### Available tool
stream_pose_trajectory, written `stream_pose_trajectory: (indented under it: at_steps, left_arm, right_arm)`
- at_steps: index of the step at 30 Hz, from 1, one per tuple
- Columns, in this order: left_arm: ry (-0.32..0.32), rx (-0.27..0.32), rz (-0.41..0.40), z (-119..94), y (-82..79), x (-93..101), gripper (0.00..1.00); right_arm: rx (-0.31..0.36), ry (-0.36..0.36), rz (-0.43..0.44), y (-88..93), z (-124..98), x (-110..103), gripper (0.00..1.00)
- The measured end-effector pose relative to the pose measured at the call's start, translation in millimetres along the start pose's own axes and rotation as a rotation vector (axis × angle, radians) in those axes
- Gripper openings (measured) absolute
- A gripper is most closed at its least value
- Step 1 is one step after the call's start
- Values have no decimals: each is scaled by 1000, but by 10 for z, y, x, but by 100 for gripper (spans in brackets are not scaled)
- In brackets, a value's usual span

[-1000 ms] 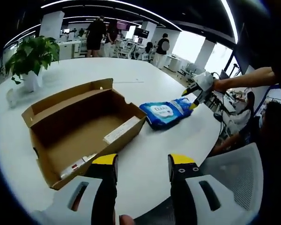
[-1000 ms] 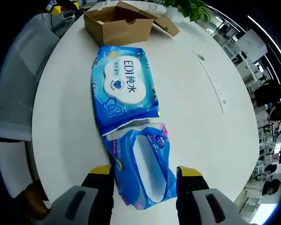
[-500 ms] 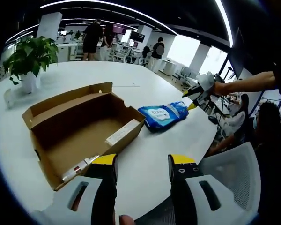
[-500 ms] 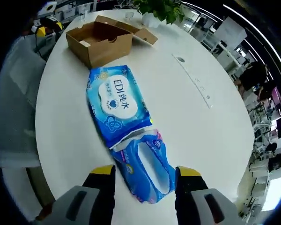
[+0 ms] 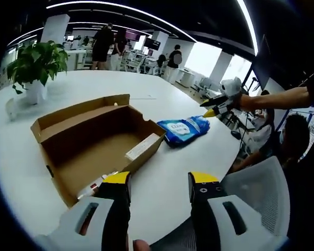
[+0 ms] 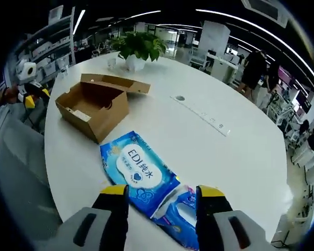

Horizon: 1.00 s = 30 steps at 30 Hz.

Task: Operate the shoe box by opening the lid, removing the specified soft item, and placing it in the target area until the item is outside and the box remains undamaged.

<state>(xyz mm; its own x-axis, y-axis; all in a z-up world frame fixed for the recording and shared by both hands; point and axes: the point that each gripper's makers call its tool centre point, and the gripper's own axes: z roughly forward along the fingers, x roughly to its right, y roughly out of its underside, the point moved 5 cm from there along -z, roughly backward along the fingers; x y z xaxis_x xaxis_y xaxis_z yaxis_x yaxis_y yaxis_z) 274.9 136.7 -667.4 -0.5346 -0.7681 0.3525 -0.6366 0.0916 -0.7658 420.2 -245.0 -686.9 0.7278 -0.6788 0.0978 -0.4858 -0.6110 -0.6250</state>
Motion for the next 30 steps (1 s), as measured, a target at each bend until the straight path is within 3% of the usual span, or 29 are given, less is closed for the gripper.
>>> stream_pose_trajectory:
  at_steps: [13,21,30]
  left_arm:
    - [-43,2,51,-240,-21,-200,49]
    - [-69,39,38,-420,-90,-325,52]
    - [-82,95,35,-573,-194,-330,55]
  right_arm:
    - [80,-118,-35,-584,358,-629,53]
    - [114,-188,-75,-933,565,-960,54]
    - [104,-274,-153,-1194,807,-1277,55]
